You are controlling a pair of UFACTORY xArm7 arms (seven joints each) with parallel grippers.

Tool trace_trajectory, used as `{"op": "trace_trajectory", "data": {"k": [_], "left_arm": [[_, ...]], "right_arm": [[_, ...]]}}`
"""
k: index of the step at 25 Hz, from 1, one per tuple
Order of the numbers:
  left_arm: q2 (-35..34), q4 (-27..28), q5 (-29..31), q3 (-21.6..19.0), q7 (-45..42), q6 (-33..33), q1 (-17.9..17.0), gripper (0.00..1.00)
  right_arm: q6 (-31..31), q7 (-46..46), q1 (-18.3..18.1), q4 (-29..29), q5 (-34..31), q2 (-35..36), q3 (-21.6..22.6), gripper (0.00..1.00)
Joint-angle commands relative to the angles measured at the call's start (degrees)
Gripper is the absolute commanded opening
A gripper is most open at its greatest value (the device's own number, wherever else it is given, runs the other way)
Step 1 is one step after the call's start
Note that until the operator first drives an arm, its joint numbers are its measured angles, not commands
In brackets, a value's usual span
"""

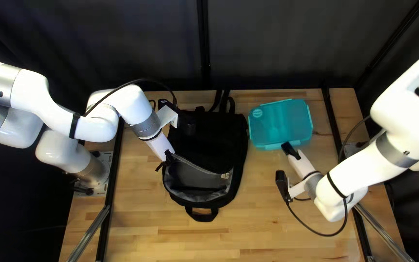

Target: Remove a lunch box from a kids backpack

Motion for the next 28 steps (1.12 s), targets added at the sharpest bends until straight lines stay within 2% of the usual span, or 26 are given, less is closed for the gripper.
{"op": "trace_trajectory", "data": {"k": [1, 9, 15, 23, 24, 25, 26, 27, 28], "left_arm": [[0.05, 0.01, -0.04, -0.05, 0.00, -0.04, -0.09, 0.00], [0.13, -0.43, -0.07, 0.11, 0.16, -0.72, -0.01, 0.00], [0.70, 0.04, -0.12, 0.16, 0.28, -1.02, -0.11, 0.00], [1.14, 0.40, -0.43, -0.30, -0.16, -1.08, -0.59, 0.02], [1.03, 0.35, -0.51, -0.61, -0.52, -1.11, -0.71, 0.19], [0.85, 0.31, -0.62, -0.93, -0.89, -1.09, -0.85, 0.27], [0.79, 0.28, -0.65, -1.03, -1.00, -1.10, -0.89, 0.96], [0.37, 0.38, -0.72, -1.65, -1.73, -0.79, -1.07, 1.00], [0.02, 0.52, -0.72, -2.14, -2.31, -0.46, -1.19, 1.00]], "right_arm": [[0.30, 0.01, 0.37, 1.48, 1.64, 0.50, 0.40, 1.00], [2.05, -0.11, 1.89, 1.59, 5.96, -1.19, 2.13, 1.00], [4.31, -7.76, 2.45, 0.04, 9.69, -10.38, 2.85, 1.00], [5.43, -19.14, 1.97, -1.70, 11.74, -22.57, 0.70, 1.00], [5.48, -19.87, 1.91, -1.74, 11.85, -23.30, 0.49, 1.00], [5.62, -21.55, 1.80, -1.70, 12.06, -24.80, -0.01, 1.00], [5.71, -22.26, 1.74, -1.62, 12.18, -25.37, -0.23, 1.00], [5.86, -23.08, 1.69, -1.50, 12.26, -26.04, -0.45, 1.00], [6.00, -23.72, 1.65, -1.35, 12.32, -26.49, -0.61, 1.00]]}}
